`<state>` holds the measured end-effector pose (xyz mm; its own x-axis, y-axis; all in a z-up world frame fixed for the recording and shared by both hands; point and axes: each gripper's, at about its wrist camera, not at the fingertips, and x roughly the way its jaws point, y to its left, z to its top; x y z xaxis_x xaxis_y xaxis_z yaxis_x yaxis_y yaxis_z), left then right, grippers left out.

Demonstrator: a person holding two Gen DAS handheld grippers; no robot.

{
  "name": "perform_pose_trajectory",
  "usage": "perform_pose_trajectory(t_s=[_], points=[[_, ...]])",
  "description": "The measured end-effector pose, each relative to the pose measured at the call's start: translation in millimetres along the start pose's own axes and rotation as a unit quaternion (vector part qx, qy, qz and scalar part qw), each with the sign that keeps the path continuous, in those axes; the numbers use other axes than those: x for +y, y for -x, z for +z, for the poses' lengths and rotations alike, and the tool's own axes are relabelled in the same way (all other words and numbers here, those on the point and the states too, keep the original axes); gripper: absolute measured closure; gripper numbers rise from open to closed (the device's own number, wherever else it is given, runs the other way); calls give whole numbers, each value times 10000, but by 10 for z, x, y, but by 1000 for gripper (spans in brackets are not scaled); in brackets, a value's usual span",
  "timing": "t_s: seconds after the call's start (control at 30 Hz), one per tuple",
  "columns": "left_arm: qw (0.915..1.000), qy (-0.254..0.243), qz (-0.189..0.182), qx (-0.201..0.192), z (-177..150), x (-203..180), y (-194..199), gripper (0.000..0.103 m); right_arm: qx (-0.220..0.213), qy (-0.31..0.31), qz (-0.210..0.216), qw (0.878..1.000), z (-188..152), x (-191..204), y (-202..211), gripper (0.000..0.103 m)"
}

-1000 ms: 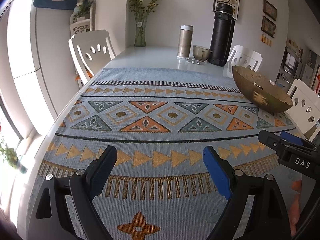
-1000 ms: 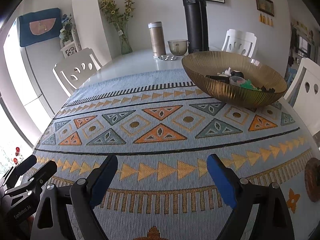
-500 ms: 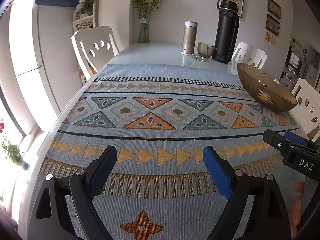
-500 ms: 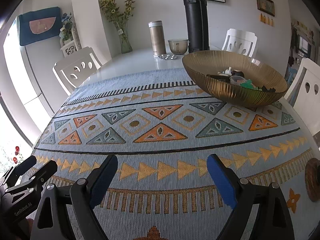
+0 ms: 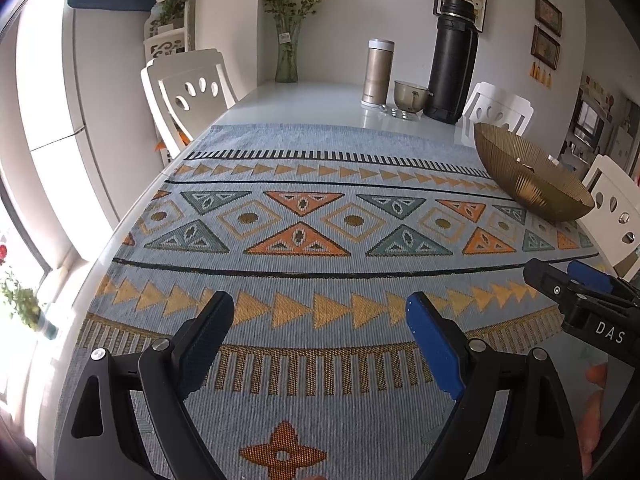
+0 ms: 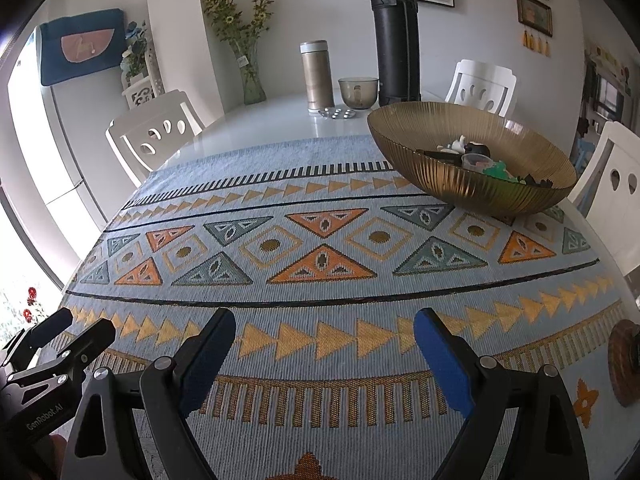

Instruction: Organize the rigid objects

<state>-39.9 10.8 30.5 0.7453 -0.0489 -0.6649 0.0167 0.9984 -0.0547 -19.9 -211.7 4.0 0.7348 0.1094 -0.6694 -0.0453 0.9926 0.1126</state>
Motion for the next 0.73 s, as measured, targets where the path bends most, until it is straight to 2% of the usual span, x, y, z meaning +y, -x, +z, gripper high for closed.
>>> perform_pose_trajectory(t_s=[0.57, 0.73], points=[[10000, -62, 51, -50, -7, -25, 30, 16, -10, 210, -79, 9997, 4, 40, -7, 13], [9992, -65, 20, -381, -3, -15, 124, 16, -1, 256, -105, 9996, 1, 52, -15, 13]])
